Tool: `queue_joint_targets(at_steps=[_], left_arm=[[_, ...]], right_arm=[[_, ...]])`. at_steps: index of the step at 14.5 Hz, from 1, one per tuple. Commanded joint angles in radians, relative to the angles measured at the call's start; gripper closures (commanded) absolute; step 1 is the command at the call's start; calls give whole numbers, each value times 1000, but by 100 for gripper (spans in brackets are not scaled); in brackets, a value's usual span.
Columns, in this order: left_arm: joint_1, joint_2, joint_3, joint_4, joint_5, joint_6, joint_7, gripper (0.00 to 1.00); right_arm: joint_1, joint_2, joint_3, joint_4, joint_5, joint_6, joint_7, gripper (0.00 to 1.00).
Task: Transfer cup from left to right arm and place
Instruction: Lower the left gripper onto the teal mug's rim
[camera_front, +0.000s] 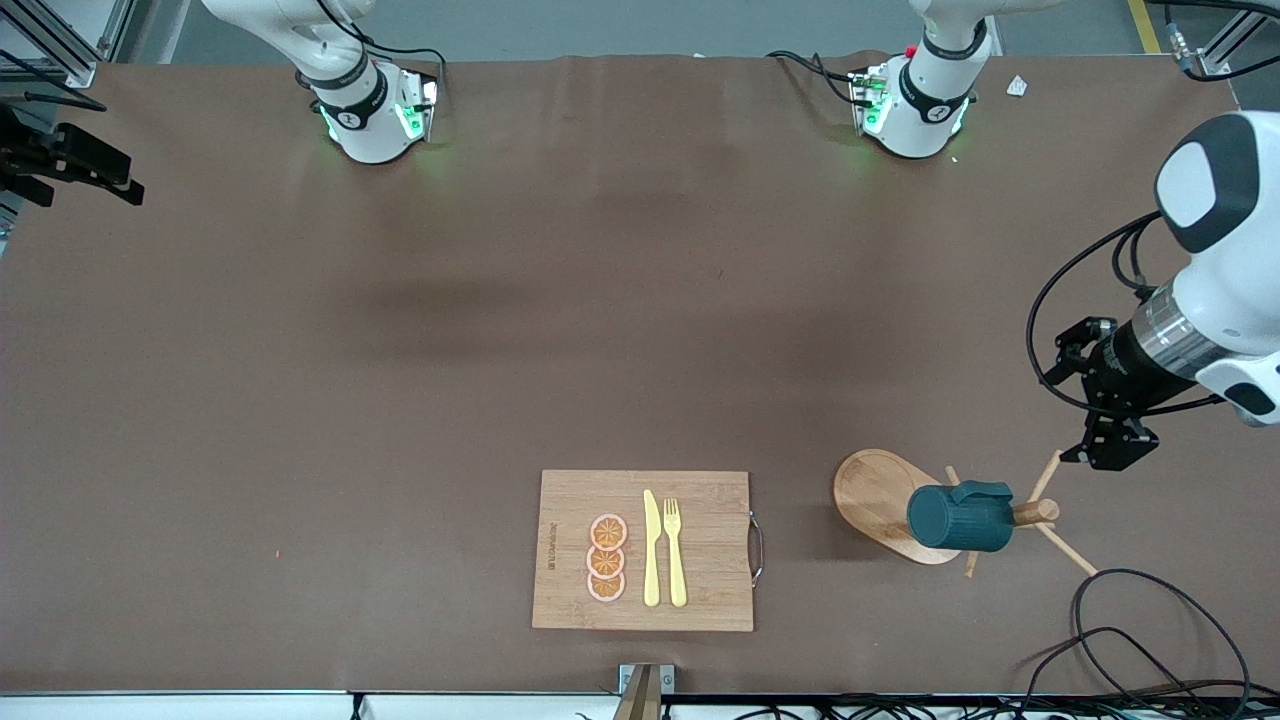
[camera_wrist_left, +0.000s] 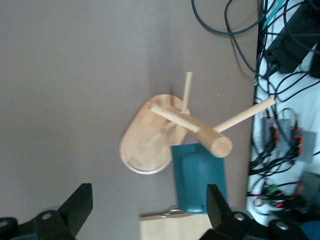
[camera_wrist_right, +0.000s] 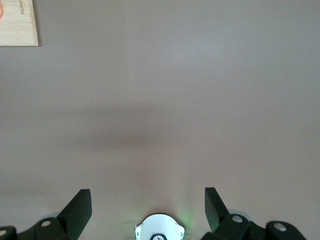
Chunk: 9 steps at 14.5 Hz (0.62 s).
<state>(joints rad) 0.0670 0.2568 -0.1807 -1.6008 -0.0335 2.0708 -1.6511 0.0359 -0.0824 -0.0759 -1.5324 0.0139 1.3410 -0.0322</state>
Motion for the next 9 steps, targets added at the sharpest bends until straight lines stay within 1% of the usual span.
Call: queue_joint_targets(at_steps=[1, 3, 9], left_arm=[[7, -7, -6, -59, -45, 101, -52, 0], [1, 7, -8, -108, -48, 207, -42, 0], [-3, 50, -42, -153, -46, 337, -33, 0]], right_arm=[[15, -28, -8, -26, 1, 1, -8, 0], [15, -27, -8, -26, 1, 3, -8, 0], [15, -27, -8, -26, 1, 1, -8, 0]])
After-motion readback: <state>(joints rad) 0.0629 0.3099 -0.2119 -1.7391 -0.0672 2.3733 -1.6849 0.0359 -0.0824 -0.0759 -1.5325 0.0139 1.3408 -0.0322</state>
